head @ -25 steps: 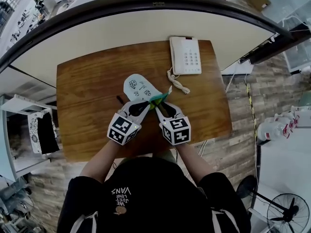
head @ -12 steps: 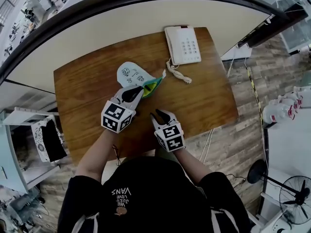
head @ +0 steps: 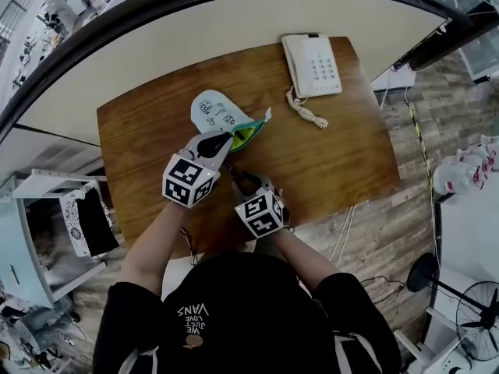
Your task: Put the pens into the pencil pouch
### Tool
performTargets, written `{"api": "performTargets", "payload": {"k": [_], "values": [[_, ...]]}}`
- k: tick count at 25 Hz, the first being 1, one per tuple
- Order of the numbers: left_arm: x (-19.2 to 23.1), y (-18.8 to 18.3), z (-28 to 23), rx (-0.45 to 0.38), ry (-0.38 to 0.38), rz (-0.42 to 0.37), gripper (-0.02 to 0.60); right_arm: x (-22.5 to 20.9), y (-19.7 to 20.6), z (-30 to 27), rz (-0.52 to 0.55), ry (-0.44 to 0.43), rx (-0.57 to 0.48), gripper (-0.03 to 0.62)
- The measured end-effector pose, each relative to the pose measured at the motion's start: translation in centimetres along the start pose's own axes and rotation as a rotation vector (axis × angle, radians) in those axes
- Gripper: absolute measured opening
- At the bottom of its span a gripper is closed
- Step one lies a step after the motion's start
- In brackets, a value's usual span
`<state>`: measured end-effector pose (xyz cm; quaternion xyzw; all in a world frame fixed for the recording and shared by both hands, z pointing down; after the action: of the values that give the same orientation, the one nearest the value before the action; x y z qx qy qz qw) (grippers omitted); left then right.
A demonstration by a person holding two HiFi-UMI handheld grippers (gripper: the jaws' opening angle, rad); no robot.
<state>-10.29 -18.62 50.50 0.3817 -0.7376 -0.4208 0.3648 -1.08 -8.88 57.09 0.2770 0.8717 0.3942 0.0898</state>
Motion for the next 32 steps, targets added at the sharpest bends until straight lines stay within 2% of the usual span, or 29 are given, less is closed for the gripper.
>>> {"api": "performTargets", "payload": {"k": [7,15,32], "values": [[0.8,0.4,1.3,-0.002,-0.005,0.015,0.031,0.6,0.2,-1.8,0.068,0.002,0.054,0.087],[1.0,0.6,1.6,-0.001,-0.010,0.034,0.031,-0.2,0.5,-0.9,0.062,-0.015,0.053,0.066],[-0.1,1.8,-0.7,0.002,0.010,0.088,0.031,-5.7,3.6,7.7,-0.069,0.060,0.045,0.066]]}}
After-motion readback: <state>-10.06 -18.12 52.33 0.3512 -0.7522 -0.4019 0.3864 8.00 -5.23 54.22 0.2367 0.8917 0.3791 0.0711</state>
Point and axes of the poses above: the fingertips, and each gripper's own axes: z backward along the fingers, x to its left, y out of its underside, the point moved 8 cm from there along z, backward along the fingers, and after that the axes turned 11 degrees about y, right-handed, at the moved point
